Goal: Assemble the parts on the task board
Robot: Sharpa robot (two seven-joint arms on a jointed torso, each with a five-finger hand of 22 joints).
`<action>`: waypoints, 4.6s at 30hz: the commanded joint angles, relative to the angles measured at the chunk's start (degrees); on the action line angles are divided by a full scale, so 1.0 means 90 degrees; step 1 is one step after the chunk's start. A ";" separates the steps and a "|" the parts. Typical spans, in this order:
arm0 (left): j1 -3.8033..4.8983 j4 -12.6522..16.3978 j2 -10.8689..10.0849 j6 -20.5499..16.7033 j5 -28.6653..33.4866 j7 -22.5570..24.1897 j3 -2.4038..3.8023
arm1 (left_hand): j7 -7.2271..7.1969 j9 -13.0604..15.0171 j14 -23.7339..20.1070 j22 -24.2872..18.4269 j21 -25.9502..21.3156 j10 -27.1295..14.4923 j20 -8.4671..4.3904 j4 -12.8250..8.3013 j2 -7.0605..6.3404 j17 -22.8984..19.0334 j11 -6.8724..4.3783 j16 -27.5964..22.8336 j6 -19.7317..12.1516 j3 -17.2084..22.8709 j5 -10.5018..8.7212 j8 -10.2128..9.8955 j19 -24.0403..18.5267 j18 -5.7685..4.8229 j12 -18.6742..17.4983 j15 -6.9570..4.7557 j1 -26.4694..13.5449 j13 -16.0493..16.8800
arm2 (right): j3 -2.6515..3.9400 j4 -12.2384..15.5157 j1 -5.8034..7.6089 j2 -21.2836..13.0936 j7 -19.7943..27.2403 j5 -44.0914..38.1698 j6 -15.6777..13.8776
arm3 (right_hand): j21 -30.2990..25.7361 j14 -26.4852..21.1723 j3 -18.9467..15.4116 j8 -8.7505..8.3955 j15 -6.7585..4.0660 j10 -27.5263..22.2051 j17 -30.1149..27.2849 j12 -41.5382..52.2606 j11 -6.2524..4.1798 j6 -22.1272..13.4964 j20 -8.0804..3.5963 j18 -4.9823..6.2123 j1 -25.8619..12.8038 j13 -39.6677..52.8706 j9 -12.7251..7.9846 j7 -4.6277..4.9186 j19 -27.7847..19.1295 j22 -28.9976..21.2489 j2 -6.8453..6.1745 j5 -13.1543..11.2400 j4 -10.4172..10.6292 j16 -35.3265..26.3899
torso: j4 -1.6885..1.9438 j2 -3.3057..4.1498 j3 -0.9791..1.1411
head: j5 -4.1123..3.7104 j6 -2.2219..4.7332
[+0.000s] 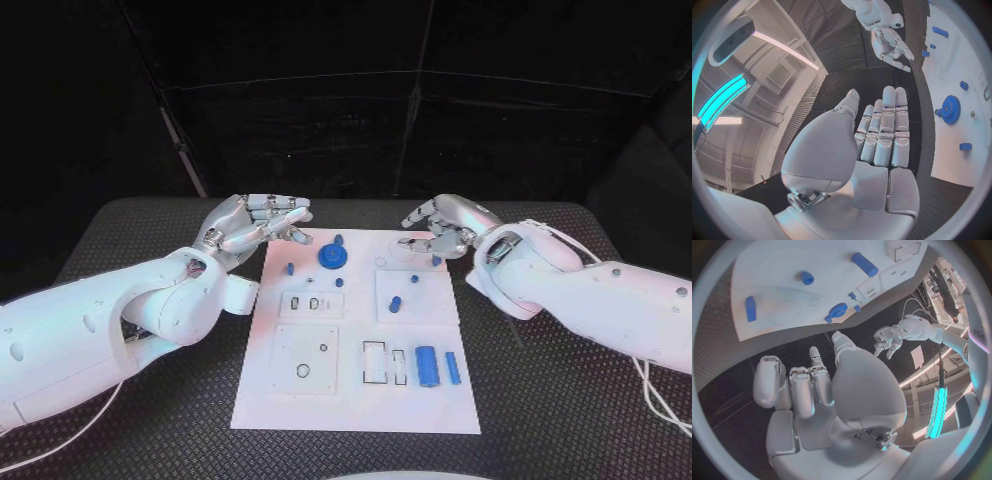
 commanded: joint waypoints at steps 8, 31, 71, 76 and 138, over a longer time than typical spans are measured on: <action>0.0008 -0.0093 0.0074 0.0105 -0.0014 0.0036 0.0006 | 0.0028 -0.0005 -0.0064 -0.0013 -0.0025 -0.0017 0.0014 -0.0042 0.0047 0.0015 0.0020 -0.0050 0.0004 0.0011 -0.0024 -0.0027 -0.0061 0.0068 -0.0044 0.0000 0.0011 0.0000 | 0.0012 -0.0176 0.0010 -0.0563 0.1163 0.1165 0.0182 | -0.0010 0.0577 -0.0080 0.0030 -0.0033 0.0136 0.1279 -0.0038 -0.0020 0.0210 -0.0060 -0.0019 0.0503 0.0872 -0.0005 -0.0042 -0.0052 -0.0021 -0.0048 0.0003 -0.0457 0.0007 | -0.0020 -0.0048 0.0042 | -0.0087 -0.0004; -0.0005 -0.0224 0.0156 0.0157 -0.0014 0.0043 0.0004 | 0.0013 0.0001 -0.0079 -0.0020 -0.0036 0.0017 0.0016 -0.0052 0.0064 0.0034 0.0008 -0.0076 0.0035 0.0002 -0.0024 -0.0026 -0.0075 0.0071 -0.0041 -0.0003 0.0015 0.0007 | 0.0008 -0.1071 -0.0202 -0.0323 0.1704 0.1354 0.0722 | -0.0056 0.0567 -0.0253 -0.0128 -0.0002 0.0074 0.1233 -0.0105 0.0023 0.0009 -0.0038 -0.0002 0.0598 0.0801 -0.0025 0.0005 -0.0118 -0.0114 -0.0085 -0.0179 -0.0620 -0.0009 | -0.0035 -0.0042 0.0040 | -0.0150 -0.0075; -0.0012 -0.0279 0.0193 0.0178 -0.0014 0.0036 0.0004 | 0.0010 0.0002 -0.0084 -0.0022 -0.0040 0.0025 0.0016 -0.0065 0.0069 0.0044 0.0005 -0.0087 0.0042 0.0002 -0.0024 -0.0030 -0.0079 0.0073 -0.0044 -0.0005 0.0029 0.0008 | 0.0006 -0.1693 -0.0372 0.0191 0.1543 0.1077 0.0975 | -0.0044 0.0580 -0.0203 0.0019 -0.0039 0.0117 0.1291 -0.0055 -0.0029 0.0388 -0.0061 -0.0007 0.0785 0.0868 0.0017 -0.0053 -0.0093 -0.0075 0.0211 -0.0203 -0.0854 0.0008 | -0.0028 -0.0049 0.0048 | -0.0189 -0.0151; -0.0012 -0.0279 0.0193 0.0178 -0.0014 0.0036 0.0004 | 0.0010 0.0002 -0.0084 -0.0022 -0.0040 0.0025 0.0016 -0.0065 0.0069 0.0044 0.0005 -0.0087 0.0042 0.0002 -0.0024 -0.0030 -0.0079 0.0073 -0.0044 -0.0005 0.0029 0.0008 | 0.0006 -0.1693 -0.0372 0.0191 0.1543 0.1077 0.0975 | -0.0044 0.0580 -0.0203 0.0019 -0.0039 0.0117 0.1291 -0.0055 -0.0029 0.0388 -0.0061 -0.0007 0.0785 0.0868 0.0017 -0.0053 -0.0093 -0.0075 0.0211 -0.0203 -0.0854 0.0008 | -0.0028 -0.0049 0.0048 | -0.0189 -0.0151; -0.0015 -0.0312 0.0198 0.0193 -0.0014 -0.0005 0.0004 | 0.0011 0.0001 -0.0085 -0.0025 -0.0044 0.0030 0.0015 -0.0087 0.0081 0.0060 0.0005 -0.0102 0.0049 0.0004 -0.0024 -0.0039 -0.0082 0.0075 -0.0053 -0.0008 0.0055 0.0008 | 0.0007 -0.1909 -0.0450 0.0368 0.1851 0.1492 0.0443 | 0.0036 0.0609 0.0297 0.0416 -0.0329 0.0296 0.1422 0.0121 -0.0378 0.1453 -0.0313 -0.0043 0.0746 0.1100 0.0133 -0.0460 0.0040 0.0131 0.0766 -0.0198 -0.1065 0.0048 | -0.0031 -0.0051 0.0056 | -0.0197 -0.0221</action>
